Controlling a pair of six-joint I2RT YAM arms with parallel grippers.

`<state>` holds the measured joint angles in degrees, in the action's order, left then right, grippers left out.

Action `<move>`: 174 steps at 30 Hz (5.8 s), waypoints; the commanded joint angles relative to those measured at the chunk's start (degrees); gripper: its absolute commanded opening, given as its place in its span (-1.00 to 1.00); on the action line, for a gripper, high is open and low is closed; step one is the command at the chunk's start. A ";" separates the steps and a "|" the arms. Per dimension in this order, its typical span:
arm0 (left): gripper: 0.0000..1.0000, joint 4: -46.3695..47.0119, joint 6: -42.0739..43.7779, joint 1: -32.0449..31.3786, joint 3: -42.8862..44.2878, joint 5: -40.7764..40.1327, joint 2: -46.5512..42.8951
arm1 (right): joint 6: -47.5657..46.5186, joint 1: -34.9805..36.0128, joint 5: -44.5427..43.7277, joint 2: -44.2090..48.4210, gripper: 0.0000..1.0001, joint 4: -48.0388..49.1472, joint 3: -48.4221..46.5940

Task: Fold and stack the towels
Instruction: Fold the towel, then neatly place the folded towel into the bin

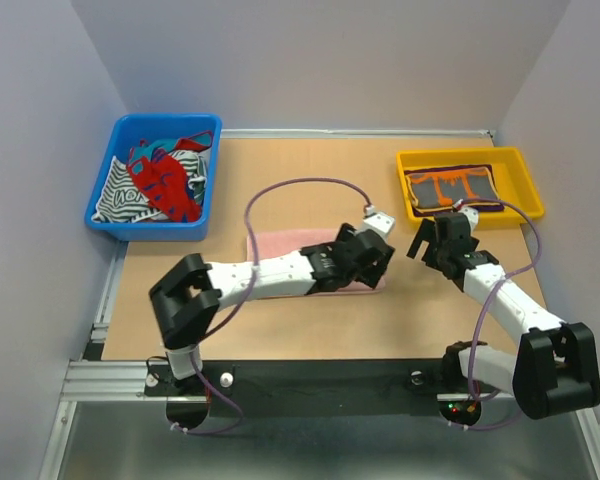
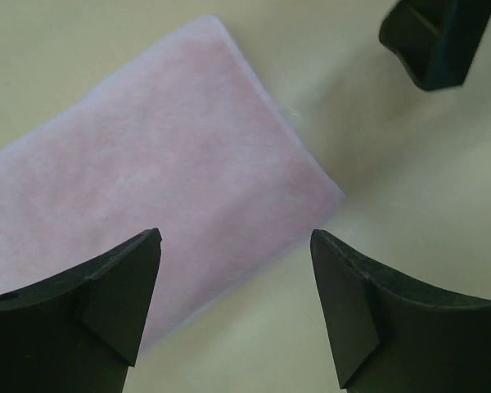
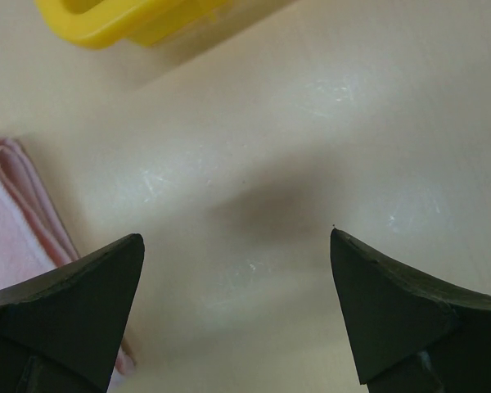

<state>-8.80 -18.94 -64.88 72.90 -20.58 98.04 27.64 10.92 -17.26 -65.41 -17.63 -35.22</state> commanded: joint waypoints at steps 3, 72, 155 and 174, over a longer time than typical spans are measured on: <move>0.58 -3.94 8.12 -6.04 13.13 -4.56 10.23 | 0.14 -3.18 1.26 -0.77 1.00 -0.65 -2.13; -1.00 1.68 1.01 -4.64 7.96 -0.51 10.68 | 27.21 -3.10 47.94 -16.26 0.95 43.30 13.95; -1.00 -1.13 2.59 -4.11 12.44 -1.66 9.89 | 20.79 0.51 48.19 -24.06 0.67 32.30 5.87; 0.13 0.09 -2.33 -4.20 10.07 1.95 9.11 | 10.87 0.51 48.89 -25.82 -0.99 28.44 -2.38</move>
<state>-10.48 -20.03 -69.25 82.65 -18.50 110.52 44.29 11.00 32.47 -91.13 12.95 -33.01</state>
